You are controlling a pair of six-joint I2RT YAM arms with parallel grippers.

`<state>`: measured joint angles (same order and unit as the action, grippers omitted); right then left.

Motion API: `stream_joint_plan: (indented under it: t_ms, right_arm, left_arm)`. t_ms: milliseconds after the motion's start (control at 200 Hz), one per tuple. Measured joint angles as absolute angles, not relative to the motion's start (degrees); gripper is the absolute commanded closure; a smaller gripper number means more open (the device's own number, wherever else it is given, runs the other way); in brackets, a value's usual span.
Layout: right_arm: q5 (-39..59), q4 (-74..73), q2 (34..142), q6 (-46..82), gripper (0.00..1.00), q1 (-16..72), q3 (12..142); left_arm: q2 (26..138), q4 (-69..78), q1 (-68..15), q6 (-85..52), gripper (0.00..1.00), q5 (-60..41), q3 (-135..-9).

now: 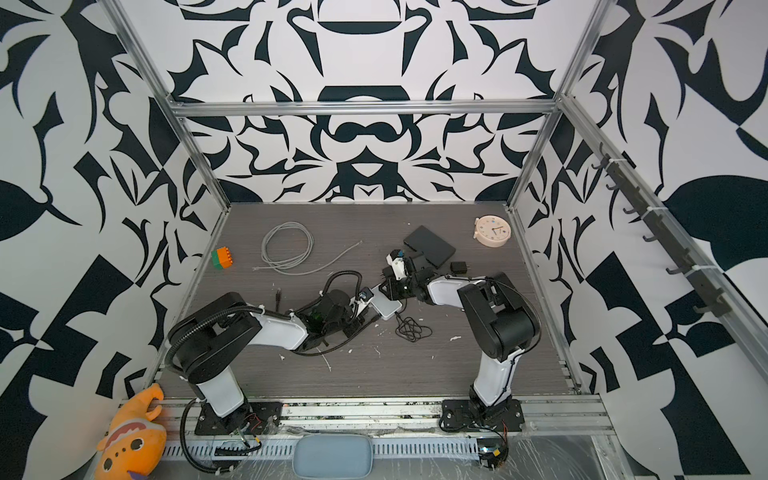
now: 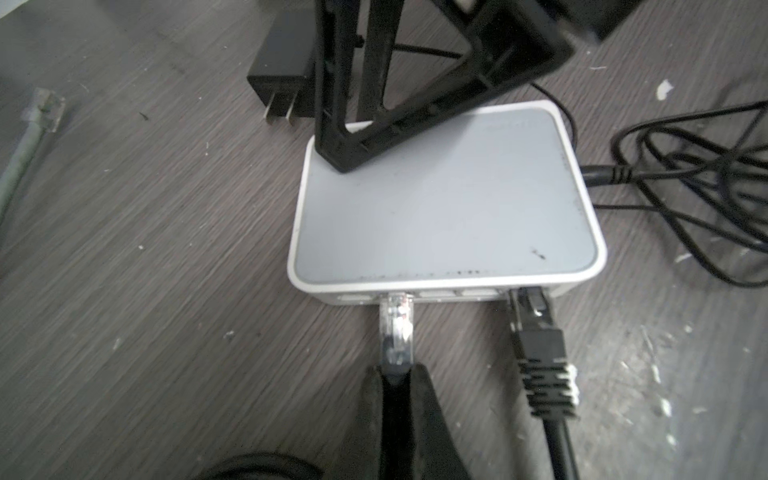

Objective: Insert the plug into the switch port

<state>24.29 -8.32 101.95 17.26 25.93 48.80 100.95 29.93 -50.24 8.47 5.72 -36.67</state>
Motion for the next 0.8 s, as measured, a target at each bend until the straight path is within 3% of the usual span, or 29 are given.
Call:
stream_joint_plan:
  t_ms: [800]
  right_arm:
    - [23.6,-13.4,98.7,13.8,0.71,26.8,43.2]
  left_arm:
    - [100.6,1.8,-49.8,14.8,1.0,1.9,-49.6]
